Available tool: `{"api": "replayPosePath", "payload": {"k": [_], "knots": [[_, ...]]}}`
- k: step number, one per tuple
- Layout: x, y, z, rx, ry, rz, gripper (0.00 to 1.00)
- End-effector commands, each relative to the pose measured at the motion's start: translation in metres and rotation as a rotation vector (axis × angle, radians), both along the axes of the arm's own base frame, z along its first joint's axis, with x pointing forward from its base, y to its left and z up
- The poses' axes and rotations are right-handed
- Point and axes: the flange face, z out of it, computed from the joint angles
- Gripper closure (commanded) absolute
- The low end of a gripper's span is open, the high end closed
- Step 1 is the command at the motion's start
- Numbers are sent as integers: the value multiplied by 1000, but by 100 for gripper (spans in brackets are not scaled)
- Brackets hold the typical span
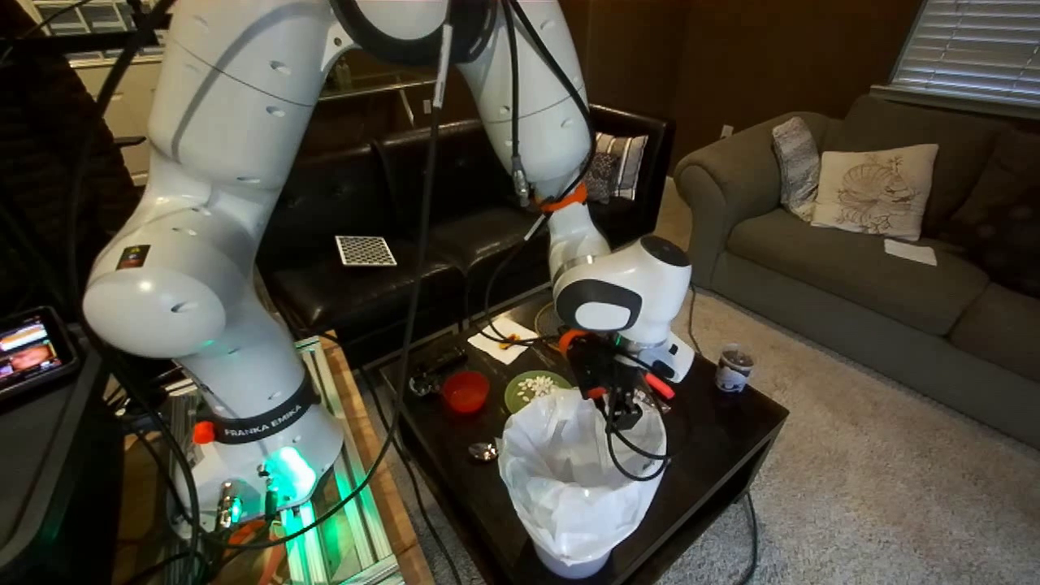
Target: Move the trash can to the left
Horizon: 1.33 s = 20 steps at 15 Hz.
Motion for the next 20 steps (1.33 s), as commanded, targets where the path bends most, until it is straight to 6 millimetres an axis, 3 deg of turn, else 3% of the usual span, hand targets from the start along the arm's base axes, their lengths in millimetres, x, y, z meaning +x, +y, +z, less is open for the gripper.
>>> {"api": "replayPosePath", "payload": {"k": [1, 6, 9, 11, 15, 20], "knots": [[8, -3, -3, 2, 40, -24, 69], [8, -4, -1, 27, 80, -60, 99], [4, -2, 5, 20, 114, -72, 99], [4, 5, 22, -15, 123, -22, 99], [9, 54, 70, -111, 141, 215, 99], [24, 156, 129, -288, 160, 465, 99]]}}
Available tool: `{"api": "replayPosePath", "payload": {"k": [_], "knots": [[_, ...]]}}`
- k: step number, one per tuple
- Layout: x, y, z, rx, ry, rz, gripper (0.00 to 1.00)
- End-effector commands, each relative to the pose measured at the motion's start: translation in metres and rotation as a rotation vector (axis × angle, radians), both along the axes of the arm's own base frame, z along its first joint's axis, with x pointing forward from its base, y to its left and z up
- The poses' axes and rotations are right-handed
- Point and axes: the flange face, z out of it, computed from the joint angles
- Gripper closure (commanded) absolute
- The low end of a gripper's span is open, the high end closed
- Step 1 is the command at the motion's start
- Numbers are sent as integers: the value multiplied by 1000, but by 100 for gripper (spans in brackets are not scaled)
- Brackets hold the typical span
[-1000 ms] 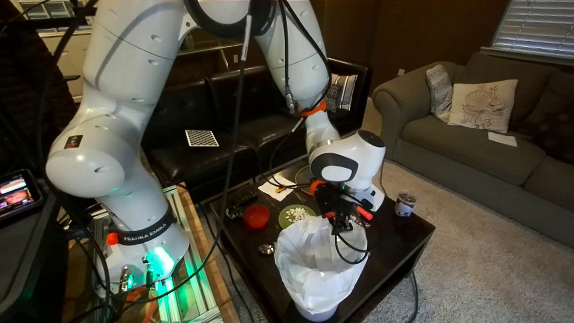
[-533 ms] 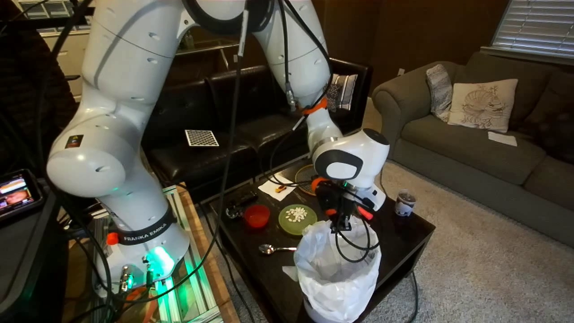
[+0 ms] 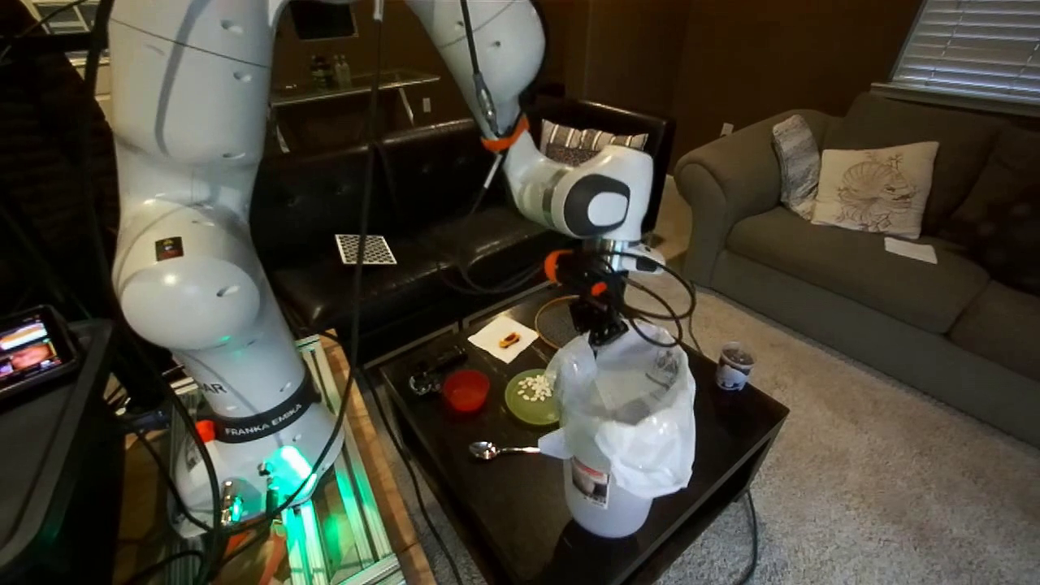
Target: Move the trash can to the left
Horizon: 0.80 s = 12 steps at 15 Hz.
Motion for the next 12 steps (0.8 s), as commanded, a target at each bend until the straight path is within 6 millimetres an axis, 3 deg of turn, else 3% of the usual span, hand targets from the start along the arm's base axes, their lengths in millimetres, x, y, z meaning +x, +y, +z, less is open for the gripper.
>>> {"api": "replayPosePath", "payload": {"k": [1, 3, 4, 5, 6, 10, 12], "knots": [[-2, 74, 50, -106, -6, 181, 99], [1, 104, 65, -113, -49, 304, 99], [1, 102, 71, -84, -89, 346, 99], [8, 106, 52, -75, -45, 273, 99], [8, 114, 56, -70, -56, 286, 96], [15, 113, 46, -76, -57, 319, 99], [34, 140, 53, -105, -67, 431, 99]]}}
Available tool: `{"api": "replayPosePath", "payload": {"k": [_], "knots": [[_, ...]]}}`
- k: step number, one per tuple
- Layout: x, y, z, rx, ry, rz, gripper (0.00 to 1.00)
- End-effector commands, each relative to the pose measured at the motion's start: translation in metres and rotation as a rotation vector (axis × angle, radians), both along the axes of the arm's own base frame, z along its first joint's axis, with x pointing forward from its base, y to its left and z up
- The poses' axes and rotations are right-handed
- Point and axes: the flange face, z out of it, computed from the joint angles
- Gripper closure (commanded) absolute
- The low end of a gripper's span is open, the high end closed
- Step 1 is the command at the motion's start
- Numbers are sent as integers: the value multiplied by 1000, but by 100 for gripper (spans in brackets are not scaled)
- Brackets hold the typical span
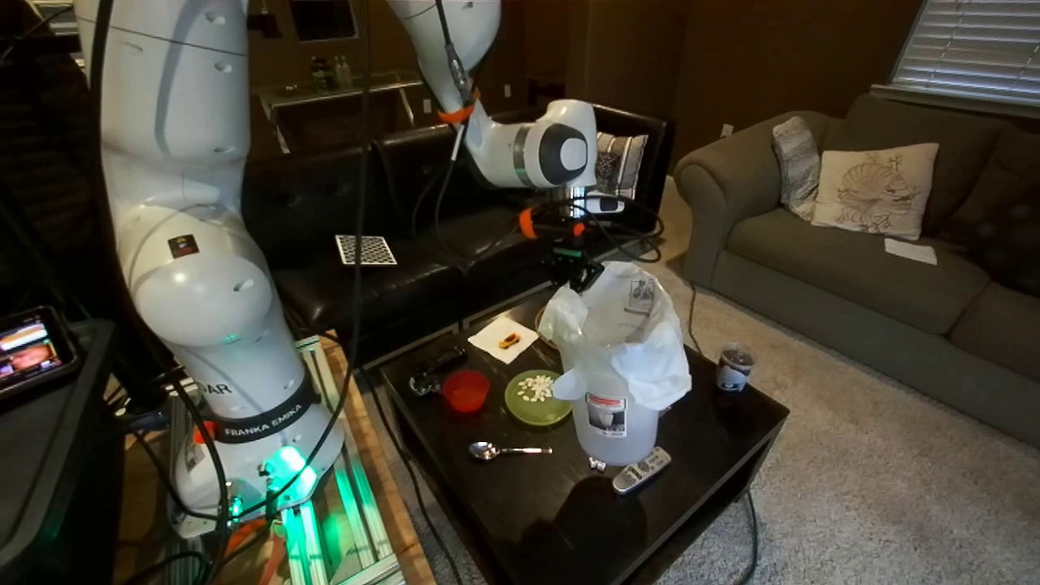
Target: Move the trash can to the left
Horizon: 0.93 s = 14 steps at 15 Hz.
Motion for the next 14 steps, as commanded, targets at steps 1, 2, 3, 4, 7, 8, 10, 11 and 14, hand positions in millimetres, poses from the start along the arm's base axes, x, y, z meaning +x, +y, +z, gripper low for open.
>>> {"api": "replayPosePath", "payload": {"k": [1, 2, 3, 4, 7, 8, 10, 11, 14], "knots": [[33, 52, 16, -47, -21, 178, 99], [40, 73, 21, -47, -18, 226, 99], [46, 93, 26, -42, -24, 277, 99], [51, 113, 31, -36, -28, 329, 99], [65, 177, 37, -12, -24, 491, 99], [69, 197, 39, -10, -17, 543, 99], [78, 232, 34, 2, 9, 648, 99], [82, 249, 32, 8, 21, 702, 99], [93, 273, 26, -9, 69, 850, 99]]}}
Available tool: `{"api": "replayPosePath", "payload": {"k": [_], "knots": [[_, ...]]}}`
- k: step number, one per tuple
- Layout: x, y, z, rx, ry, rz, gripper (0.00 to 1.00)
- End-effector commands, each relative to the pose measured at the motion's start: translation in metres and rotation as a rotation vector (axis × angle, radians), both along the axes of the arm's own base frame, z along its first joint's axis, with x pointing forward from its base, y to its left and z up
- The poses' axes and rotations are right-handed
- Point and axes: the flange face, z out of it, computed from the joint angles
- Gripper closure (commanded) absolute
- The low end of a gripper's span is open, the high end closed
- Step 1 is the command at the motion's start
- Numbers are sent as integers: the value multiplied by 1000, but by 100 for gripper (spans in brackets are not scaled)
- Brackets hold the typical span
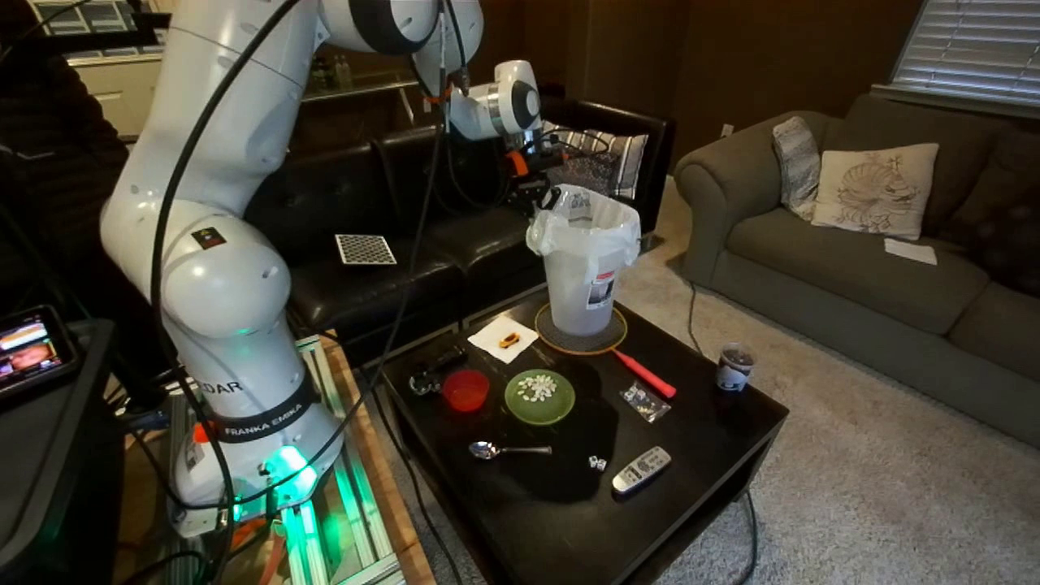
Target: Move the trash can to the left
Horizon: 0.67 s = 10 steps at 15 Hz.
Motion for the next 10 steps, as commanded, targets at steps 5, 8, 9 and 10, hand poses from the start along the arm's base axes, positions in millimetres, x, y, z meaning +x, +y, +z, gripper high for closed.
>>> {"api": "replayPosePath", "payload": {"k": [5, 8, 9, 10], "knots": [[17, 17, -12, -21, 30, 107, 96], [21, 26, -23, -17, 36, 149, 99], [18, 20, -32, -11, 66, 131, 99], [15, 16, -41, -16, 76, 110, 99]]}}
